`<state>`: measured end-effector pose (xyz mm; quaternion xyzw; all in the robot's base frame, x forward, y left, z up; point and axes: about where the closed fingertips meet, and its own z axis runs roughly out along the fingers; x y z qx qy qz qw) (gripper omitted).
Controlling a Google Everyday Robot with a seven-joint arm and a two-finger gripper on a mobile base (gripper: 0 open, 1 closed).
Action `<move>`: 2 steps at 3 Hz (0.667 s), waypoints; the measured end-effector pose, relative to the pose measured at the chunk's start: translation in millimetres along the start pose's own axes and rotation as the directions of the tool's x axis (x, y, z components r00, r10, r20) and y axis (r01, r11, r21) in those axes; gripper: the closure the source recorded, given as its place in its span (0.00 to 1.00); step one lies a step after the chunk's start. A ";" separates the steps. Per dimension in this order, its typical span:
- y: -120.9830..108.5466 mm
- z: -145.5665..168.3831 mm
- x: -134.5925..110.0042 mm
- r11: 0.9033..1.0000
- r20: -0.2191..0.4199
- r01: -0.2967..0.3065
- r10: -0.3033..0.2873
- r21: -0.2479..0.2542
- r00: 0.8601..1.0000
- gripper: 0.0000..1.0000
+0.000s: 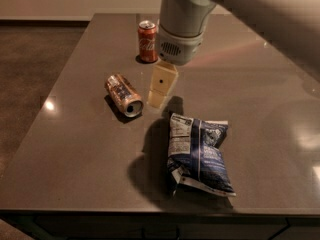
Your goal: Pick orange can
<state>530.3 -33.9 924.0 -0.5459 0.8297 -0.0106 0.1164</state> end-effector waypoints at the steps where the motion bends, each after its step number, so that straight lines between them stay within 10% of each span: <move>1: 1.3 20.1 -39.3 0.995 -0.006 -0.095 0.095 -0.035 0.995 0.00; 2: -0.4 34.5 -70.7 0.984 -0.010 -0.166 0.166 -0.063 0.986 0.00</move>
Offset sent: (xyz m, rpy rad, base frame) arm 0.0504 0.0988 -0.0300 0.0702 0.1331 -0.2278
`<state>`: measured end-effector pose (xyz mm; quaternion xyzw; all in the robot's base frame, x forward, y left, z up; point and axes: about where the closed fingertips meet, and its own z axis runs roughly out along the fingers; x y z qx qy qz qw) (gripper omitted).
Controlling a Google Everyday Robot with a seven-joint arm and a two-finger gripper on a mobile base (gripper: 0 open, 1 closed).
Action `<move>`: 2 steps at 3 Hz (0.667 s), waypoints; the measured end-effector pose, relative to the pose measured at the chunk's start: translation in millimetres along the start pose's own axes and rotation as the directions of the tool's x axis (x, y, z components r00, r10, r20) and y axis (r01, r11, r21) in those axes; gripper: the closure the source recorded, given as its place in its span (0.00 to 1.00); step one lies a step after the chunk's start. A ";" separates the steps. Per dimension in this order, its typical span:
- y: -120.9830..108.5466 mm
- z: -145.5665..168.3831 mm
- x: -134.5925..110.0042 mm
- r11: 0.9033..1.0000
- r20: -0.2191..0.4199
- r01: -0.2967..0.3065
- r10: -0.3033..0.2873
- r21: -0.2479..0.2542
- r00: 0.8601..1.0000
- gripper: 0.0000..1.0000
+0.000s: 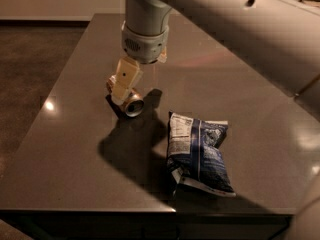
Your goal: Pick orange can
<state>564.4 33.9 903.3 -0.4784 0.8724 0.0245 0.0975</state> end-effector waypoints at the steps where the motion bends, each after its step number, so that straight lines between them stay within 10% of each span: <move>1: 4.3 17.0 -20.2 0.999 -0.009 -0.041 0.041 -0.023 0.999 0.00; 2: 8.7 29.5 -29.4 0.997 -0.024 -0.068 0.067 -0.028 0.997 0.00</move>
Offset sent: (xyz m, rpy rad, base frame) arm 0.0121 0.0432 -0.0389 -0.0195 0.0796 -0.0990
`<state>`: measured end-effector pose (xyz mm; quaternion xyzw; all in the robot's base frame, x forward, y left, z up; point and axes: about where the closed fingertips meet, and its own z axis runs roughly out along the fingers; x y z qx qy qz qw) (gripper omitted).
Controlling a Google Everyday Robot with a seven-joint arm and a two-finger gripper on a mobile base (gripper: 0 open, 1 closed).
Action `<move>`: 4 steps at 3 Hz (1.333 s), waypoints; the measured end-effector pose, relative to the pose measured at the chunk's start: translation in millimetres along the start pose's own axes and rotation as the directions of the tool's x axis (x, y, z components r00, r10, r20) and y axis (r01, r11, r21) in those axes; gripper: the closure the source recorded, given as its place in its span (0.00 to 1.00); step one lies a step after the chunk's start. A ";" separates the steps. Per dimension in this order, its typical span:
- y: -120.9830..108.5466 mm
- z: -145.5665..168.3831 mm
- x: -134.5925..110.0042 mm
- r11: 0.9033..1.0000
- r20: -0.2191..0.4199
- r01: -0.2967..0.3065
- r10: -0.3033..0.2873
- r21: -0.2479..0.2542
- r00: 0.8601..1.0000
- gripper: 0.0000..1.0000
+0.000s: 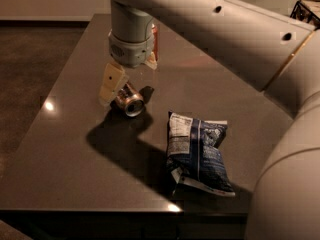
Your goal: Pick orange can
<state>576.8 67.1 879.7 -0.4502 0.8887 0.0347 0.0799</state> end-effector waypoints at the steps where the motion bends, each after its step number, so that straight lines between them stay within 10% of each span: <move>1: 13.0 14.1 -4.5 1.000 -0.026 -0.019 0.019 0.000 0.999 0.00; 2: 18.5 21.7 -5.7 1.000 -0.044 -0.029 0.029 0.003 0.999 0.00; 4: 20.3 22.6 -8.2 0.999 -0.056 -0.032 0.033 0.023 0.998 0.41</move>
Offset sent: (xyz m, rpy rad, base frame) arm -0.0152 0.0210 -0.0281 -0.0637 0.0493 -0.0439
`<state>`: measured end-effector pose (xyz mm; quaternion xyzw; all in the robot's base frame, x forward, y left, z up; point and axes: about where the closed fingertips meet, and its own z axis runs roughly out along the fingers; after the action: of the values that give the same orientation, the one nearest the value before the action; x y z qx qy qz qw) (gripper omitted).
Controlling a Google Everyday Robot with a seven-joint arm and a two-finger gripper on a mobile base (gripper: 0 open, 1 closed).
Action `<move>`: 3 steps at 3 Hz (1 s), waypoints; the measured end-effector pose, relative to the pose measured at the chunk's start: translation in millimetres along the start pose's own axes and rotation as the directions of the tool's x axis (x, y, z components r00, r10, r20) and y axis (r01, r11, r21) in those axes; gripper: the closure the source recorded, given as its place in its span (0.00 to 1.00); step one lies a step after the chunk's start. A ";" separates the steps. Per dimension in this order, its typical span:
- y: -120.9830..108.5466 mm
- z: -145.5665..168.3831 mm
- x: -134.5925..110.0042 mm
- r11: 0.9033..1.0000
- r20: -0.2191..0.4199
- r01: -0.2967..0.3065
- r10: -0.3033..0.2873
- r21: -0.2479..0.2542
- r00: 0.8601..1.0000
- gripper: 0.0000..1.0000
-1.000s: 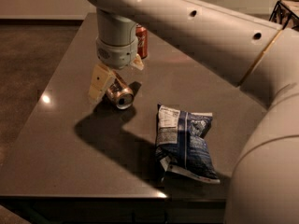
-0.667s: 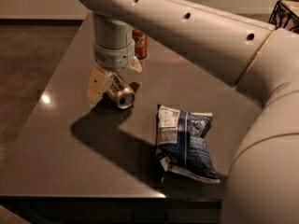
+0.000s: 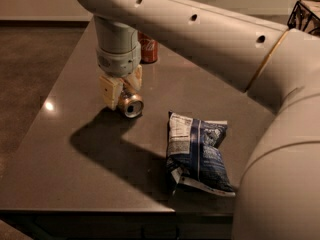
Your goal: Pick orange can
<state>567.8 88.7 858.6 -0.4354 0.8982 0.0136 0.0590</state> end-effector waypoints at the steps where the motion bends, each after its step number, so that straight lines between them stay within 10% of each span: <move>1: -3.0 -7.2 -1.3 1.000 0.015 0.015 -0.015 0.003 1.000 0.64; 3: -22.3 -56.2 -0.7 0.995 0.071 0.094 -0.096 0.022 0.993 1.00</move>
Offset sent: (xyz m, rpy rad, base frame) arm 0.0076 -0.0254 0.0509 0.0327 -0.0533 0.0838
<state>580.4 71.1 915.0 -0.4762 0.8739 0.0179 0.0958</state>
